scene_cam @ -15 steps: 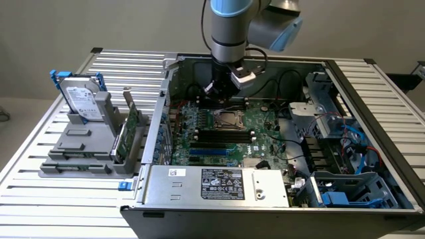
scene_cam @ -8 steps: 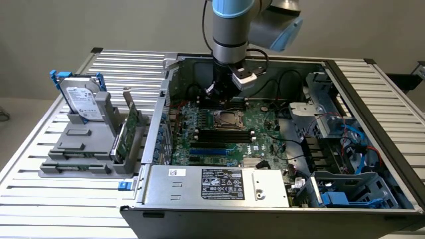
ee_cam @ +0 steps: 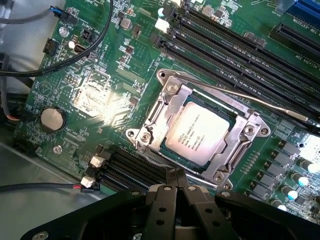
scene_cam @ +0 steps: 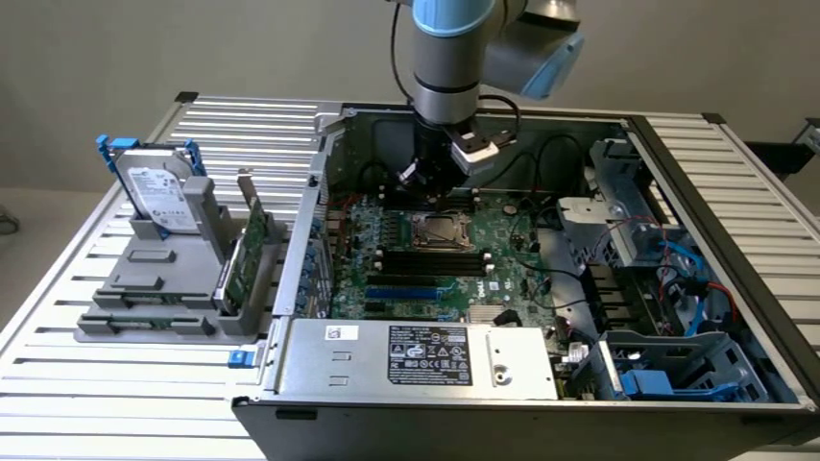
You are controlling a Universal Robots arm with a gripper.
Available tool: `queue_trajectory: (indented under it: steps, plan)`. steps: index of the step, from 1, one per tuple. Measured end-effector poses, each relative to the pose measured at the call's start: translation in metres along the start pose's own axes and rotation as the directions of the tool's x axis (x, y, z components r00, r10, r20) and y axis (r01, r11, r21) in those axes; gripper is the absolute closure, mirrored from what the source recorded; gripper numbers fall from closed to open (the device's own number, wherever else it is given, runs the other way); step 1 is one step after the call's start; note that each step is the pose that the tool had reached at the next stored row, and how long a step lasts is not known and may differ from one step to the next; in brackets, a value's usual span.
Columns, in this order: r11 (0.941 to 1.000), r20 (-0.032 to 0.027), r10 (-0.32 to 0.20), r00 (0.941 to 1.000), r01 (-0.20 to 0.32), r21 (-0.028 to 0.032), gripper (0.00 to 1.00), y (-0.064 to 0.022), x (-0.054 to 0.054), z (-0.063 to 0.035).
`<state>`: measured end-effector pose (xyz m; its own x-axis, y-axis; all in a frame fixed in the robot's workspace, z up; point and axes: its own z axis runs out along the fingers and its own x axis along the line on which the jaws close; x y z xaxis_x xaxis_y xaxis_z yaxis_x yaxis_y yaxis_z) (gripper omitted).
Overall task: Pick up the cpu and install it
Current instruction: 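Install the first cpu locking lever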
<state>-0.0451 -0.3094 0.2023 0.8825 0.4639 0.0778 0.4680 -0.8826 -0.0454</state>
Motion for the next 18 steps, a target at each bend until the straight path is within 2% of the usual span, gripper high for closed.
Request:
queue_trajectory:
  steps: [8, 18]
  plan:
    - [0.9999, 0.0069, -0.001, 1.0000, 0.001, -0.0129, 0.89, 0.0013, 0.0023, 0.0015]
    - [0.9999, 0.0073, -0.001, 1.0000, 0.001, -0.0137, 0.89, 0.0014, 0.0029, 0.0009]
